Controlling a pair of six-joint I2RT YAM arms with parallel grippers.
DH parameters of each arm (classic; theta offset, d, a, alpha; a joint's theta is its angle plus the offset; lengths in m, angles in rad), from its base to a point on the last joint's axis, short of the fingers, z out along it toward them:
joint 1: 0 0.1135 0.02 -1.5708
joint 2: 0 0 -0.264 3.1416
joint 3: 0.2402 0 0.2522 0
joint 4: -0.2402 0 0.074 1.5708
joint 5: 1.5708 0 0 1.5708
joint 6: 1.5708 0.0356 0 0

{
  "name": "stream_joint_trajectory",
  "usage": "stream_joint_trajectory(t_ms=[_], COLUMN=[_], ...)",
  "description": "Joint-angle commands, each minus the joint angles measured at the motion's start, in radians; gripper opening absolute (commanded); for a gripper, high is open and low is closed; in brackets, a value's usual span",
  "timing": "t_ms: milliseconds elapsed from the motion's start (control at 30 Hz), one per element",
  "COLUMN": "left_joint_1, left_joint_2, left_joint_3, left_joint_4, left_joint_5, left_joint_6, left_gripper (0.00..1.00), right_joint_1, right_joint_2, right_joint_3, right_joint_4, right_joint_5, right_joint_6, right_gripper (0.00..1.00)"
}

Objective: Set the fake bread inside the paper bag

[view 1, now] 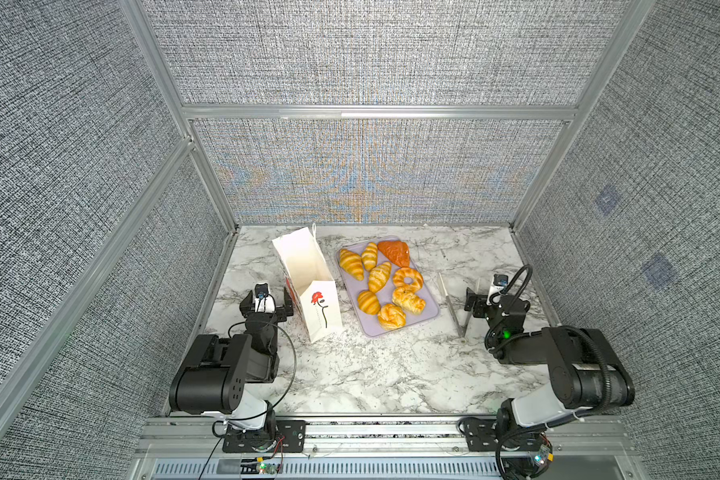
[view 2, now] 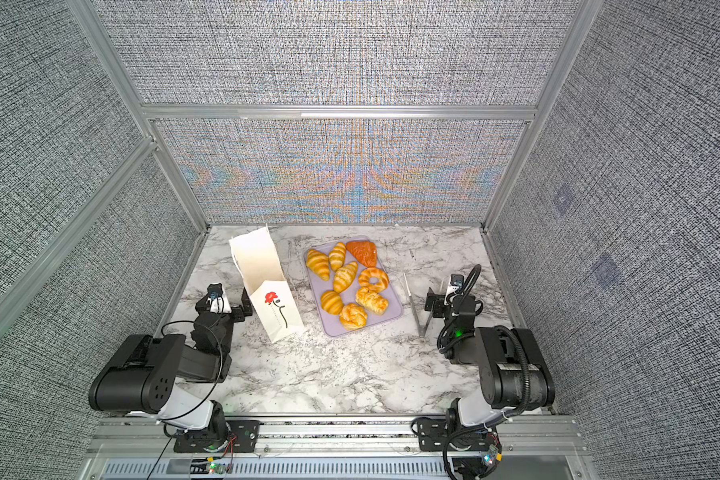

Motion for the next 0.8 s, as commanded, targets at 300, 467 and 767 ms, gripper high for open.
stream_joint_trajectory(t_ms=[300, 467, 767], left_joint_1=[0.001, -0.001, -0.001], left_joint_2=[-0.312, -0.491, -0.694], left_joint_3=[0.159, 0.288, 0.474], left_joint_4=[-0.517, -0.846, -1.293], left_joint_5=[-0.123, -0.111, -0.044], left_joint_6=[-0.122, -0.247, -0.333], left_gripper=[0.99, 0.99, 0.99], right_joint_1=[-0.020, -0.021, -0.014], right_joint_2=[-0.218, -0.314, -0.317], right_joint_3=[0.106, 0.210, 0.387], right_joint_4=[-0.374, -0.624, -0.947], right_joint_5=[0.041, 0.000, -0.141], right_joint_6=[0.108, 0.150, 0.162], right_gripper=[0.99, 0.99, 0.95])
